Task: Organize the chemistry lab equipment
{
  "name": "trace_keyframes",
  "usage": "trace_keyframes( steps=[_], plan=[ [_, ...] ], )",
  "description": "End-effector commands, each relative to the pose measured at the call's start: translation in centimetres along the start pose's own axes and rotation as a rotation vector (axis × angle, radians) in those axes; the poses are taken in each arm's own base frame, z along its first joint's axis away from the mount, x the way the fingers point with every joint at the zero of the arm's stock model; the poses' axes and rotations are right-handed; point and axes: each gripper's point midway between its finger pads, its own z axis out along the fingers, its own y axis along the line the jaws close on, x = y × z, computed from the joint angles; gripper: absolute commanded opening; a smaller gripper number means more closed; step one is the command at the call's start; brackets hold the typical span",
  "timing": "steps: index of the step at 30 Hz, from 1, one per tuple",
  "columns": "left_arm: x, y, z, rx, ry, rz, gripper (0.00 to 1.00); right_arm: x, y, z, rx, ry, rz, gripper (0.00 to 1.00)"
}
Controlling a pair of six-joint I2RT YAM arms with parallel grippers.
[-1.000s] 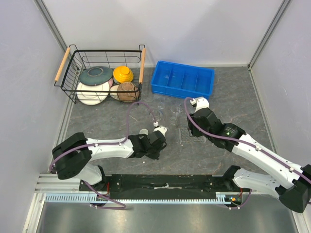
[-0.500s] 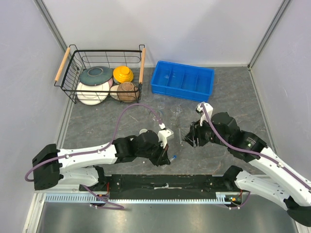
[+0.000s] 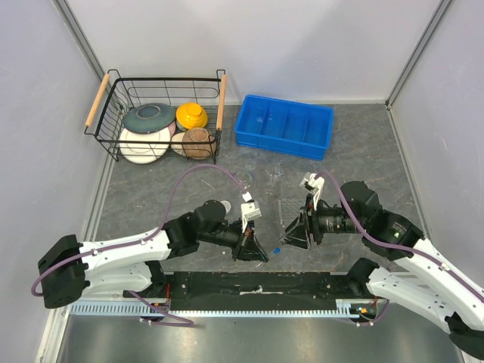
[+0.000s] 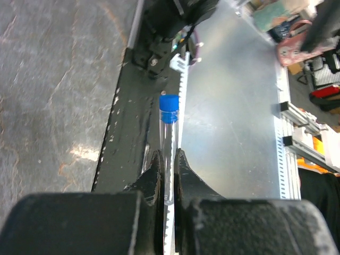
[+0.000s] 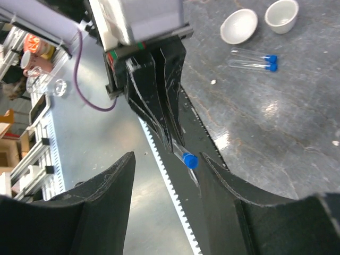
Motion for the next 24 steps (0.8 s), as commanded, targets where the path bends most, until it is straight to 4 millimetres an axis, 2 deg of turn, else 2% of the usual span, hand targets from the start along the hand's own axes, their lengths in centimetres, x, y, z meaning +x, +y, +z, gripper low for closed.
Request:
trace_keyframes(
  steps=[1,11,24],
  plan=[
    [-2.6,-3.2,-1.3,0.186,-0.114,0.131,0.02,-0.4,2.3,-0.2,-0.124,-0.022,-0.003,0.58],
    [-3.5,-3.6,-2.4,0.266,-0.174,0.146,0.02,0.2,2.2,0.7,-0.16,-0.014,0.035,0.56],
    [-4.4,-3.0,-2.5,0.287,-0.201,0.137,0.02,0.5,2.2,1.3,-0.185,-0.01,0.054,0.56]
  ],
)
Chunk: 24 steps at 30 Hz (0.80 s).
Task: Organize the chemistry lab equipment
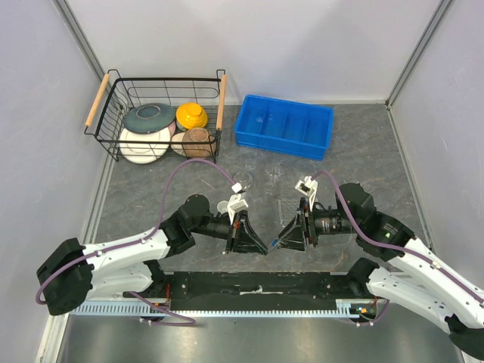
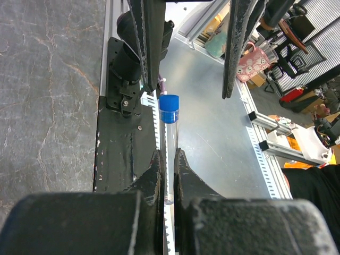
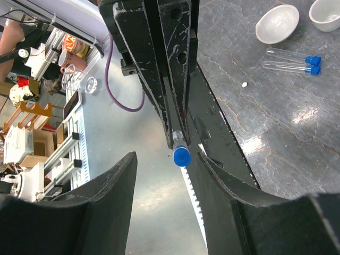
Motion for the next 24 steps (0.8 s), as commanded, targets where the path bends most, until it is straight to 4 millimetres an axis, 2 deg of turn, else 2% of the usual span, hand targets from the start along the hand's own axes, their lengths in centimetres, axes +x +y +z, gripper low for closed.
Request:
trace_keyframes(
  steps=[1,14,24],
  plan=[
    [-0.9,-0.7,0.0,0.043,-0.029,0.021,0.02,-0.2,0.5,0.4,-0.04,-0.013,-0.004,0.56],
    [-1.2,-0.3,-0.4,0.044,-0.043,0.015,0.02,-0.1,0.3,1.1,-0.056,-0.013,0.009,0.54],
    [-1.4,0.0,-0.8,0.036,-0.058,0.01,0.02,-0.2,0.5,1.7,-0.068,-0.012,0.012,0.49]
  ],
)
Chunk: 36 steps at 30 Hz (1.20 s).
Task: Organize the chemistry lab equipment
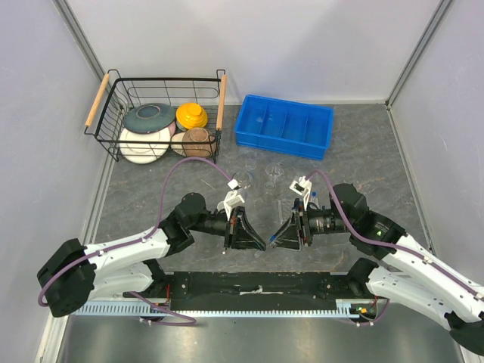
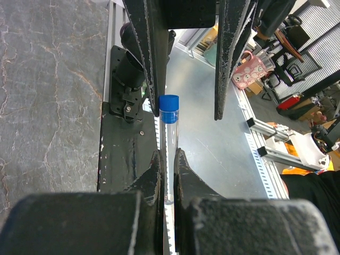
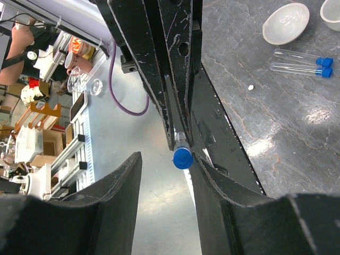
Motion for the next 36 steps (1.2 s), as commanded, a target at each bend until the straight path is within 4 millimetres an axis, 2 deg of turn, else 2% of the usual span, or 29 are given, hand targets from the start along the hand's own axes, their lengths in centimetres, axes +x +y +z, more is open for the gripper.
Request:
trace_keyframes(
  steps=[1,8,9,14,17,18,19,20,21,22,24,27,29,30,32,33,35,36],
  plan=[
    [-0.5,-0.6,-0.2,0.034,-0.021,0.014,0.02,-0.5,0.8,0.4,-0.043,-0.014,-0.015,0.49],
    [-0.6,-0.6,-0.3,0.039,-0.025,0.015,0.02,-0.2,0.7,1.1,-0.047,-0.006,-0.014,0.42],
    [-0.7,-0.6,-0.3,0.039,-0.025,0.015,0.02,-0.2,0.7,1.3,-0.048,-0.004,-0.015,0.37],
    [-0.6,-0.6,-0.4,0.042,-0.024,0.01,0.02,-0.1,0.6,1.7,-0.041,0.001,-0.022,0.25],
    [-0.7,-0.8,-0.4,0.047,-0.023,0.006,0.02,-0.2,0.4,2.0,-0.026,0.005,-0.026,0.12],
    [-0.6,-0.8,-0.3,0.047,-0.017,-0.004,0.02,-0.3,0.2,2.0,-0.007,-0.002,-0.027,0.01],
    [-0.9,-0.9,-0.3,0.049,-0.017,-0.001,0.02,-0.4,0.0,2.1,0.007,-0.004,-0.036,0.0],
    [-0.7,-0.7,-0.3,0.036,-0.004,-0.022,0.04,-0.3,-0.2,2.0,0.021,0.001,-0.037,0.0],
    [-0.6,-0.7,-0.3,0.029,0.003,-0.027,0.19,-0.7,-0.3,2.0,0.036,-0.01,-0.046,0.0],
    [-1.2,-0.8,-0.3,0.025,-0.001,-0.018,0.29,-0.8,-0.5,2.0,0.048,-0.011,-0.056,0.0],
    [-0.5,-0.3,-0.5,-0.011,0.038,-0.04,0.48,-1.0,-0.8,1.9,0.073,-0.013,-0.063,0.0],
    [-0.6,0.5,-0.9,-0.096,0.062,-0.038,0.64,-1.4,-2.1,1.9,0.147,-0.015,-0.075,0.0],
    [-1.4,0.8,-0.9,-0.13,0.033,-0.043,0.7,-1.8,-2.9,1.8,0.206,-0.015,-0.086,0.0],
    [-1.3,1.6,-1.1,-0.189,0.035,-0.07,0.73,-1.9,-3.4,1.8,0.234,-0.009,-0.089,0.0],
    [-2.5,1.9,-1.4,-0.255,0.008,-0.069,0.74,-2.5,-4.6,1.2,0.323,-0.015,-0.107,0.0],
    [-2.3,3.5,-2.1,-0.366,0.003,-0.103,0.75,-2.6,-5.1,1.0,0.356,-0.014,-0.107,0.0],
    [-3.2,4.4,-3.0,-0.468,-0.011,-0.105,0.75,-3.3,-6.6,0.1,0.467,-0.028,-0.111,0.0],
    [-2.6,5.9,-4.2,-0.588,-0.007,-0.134,0.75,-3.5,-7.4,-0.2,0.518,-0.03,-0.116,0.0]
  ],
)
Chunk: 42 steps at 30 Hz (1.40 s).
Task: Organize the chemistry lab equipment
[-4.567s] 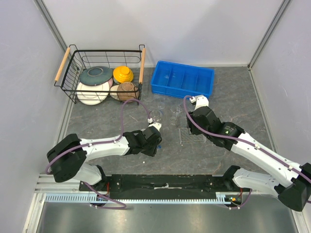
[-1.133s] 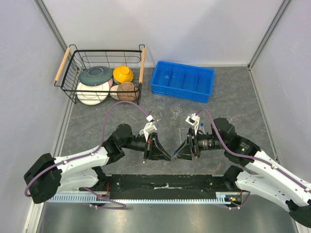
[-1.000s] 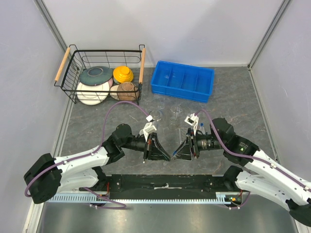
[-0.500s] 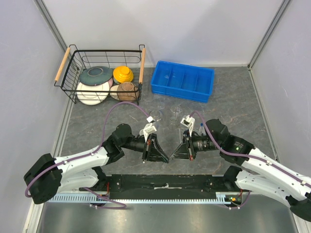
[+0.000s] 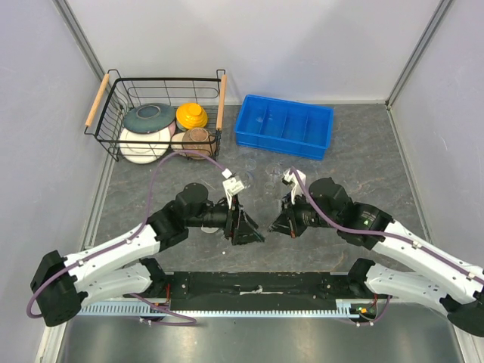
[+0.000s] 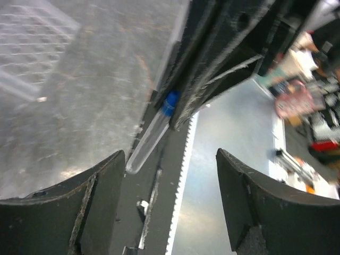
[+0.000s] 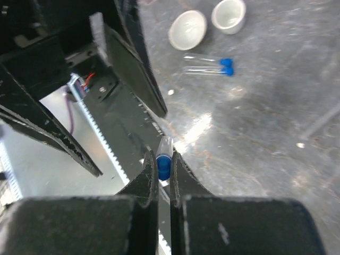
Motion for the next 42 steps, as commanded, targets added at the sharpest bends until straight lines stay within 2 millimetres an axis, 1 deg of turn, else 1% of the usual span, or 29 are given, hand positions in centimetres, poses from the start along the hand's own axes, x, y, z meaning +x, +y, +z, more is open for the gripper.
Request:
trace_keyframes(
  steps=[1,2,3,6,8,9,11,12,13,15,16,17,19,22,24,25,27,31,42],
  plan=[
    [-2.3,4.3,-2.1,-0.359,-0.06,-0.016,0.75,-2.3,-3.9,-1.4,0.267,-0.057,-0.048,0.0],
    [-2.3,4.9,-2.5,-0.398,-0.059,-0.017,0.75,-2.7,-5.8,-2.1,0.381,-0.073,-0.051,0.0],
    [-2.4,5.7,-2.9,-0.454,-0.07,-0.023,0.75,-2.5,-7.0,-2.2,0.45,-0.065,-0.048,0.0],
    [-2.1,6.3,-3.5,-0.503,-0.072,-0.047,0.76,-2.3,-10.6,-3.0,0.655,-0.063,-0.04,0.0],
    [-1.8,6.4,-3.7,-0.507,-0.076,-0.061,0.76,-2.3,-12.1,-3.3,0.737,-0.079,-0.024,0.0],
    [-1.2,7.0,-3.8,-0.529,-0.076,-0.074,0.77,-2.6,-13.2,-3.7,0.804,-0.097,-0.023,0.0],
    [-0.8,7.4,-3.8,-0.538,-0.08,-0.095,0.77,-3.0,-14.2,-3.7,0.853,-0.131,-0.001,0.0],
    [-0.2,7.6,-3.8,-0.54,-0.066,-0.106,0.77,-3.1,-15.0,-3.8,0.896,-0.139,0.002,0.0],
    [0.1,7.8,-3.8,-0.543,-0.061,-0.114,0.77,-3.2,-15.4,-3.8,0.91,-0.145,0.006,0.0],
    [0.6,8.0,-3.8,-0.546,-0.056,-0.129,0.77,-3.5,-16.8,-3.9,0.947,-0.159,0.027,0.0],
    [0.8,7.9,-3.8,-0.544,-0.055,-0.131,0.78,-3.6,-17.1,-3.7,0.943,-0.16,0.036,0.0],
    [0.7,7.9,-3.9,-0.543,-0.062,-0.132,0.78,-3.9,-17.9,-3.8,0.955,-0.175,0.051,0.0],
    [0.8,7.9,-3.9,-0.543,-0.063,-0.132,0.78,-3.8,-18.7,-3.5,0.955,-0.165,0.067,0.0],
    [1.1,8.1,-4.0,-0.548,-0.061,-0.137,0.79,-4.1,-20.7,-3.6,0.98,-0.181,0.11,0.0],
    [1.0,8.0,-4.0,-0.547,-0.062,-0.135,0.79,-3.8,-21.2,-3.2,0.973,-0.172,0.12,0.0],
    [1.1,8.1,-4.0,-0.548,-0.061,-0.135,0.79,-4.0,-21.5,-3.2,0.973,-0.179,0.123,0.0],
    [1.2,8.2,-4.0,-0.554,-0.057,-0.136,0.79,-3.8,-21.7,-2.7,0.963,-0.167,0.13,0.0],
    [1.3,8.4,-3.9,-0.557,-0.05,-0.135,0.79,-4.0,-22.1,-2.3,0.959,-0.166,0.136,0.0],
    [1.6,8.6,-4.0,-0.564,-0.043,-0.131,0.78,-3.2,-22.8,-2.6,0.975,-0.145,0.148,0.0]
  ],
)
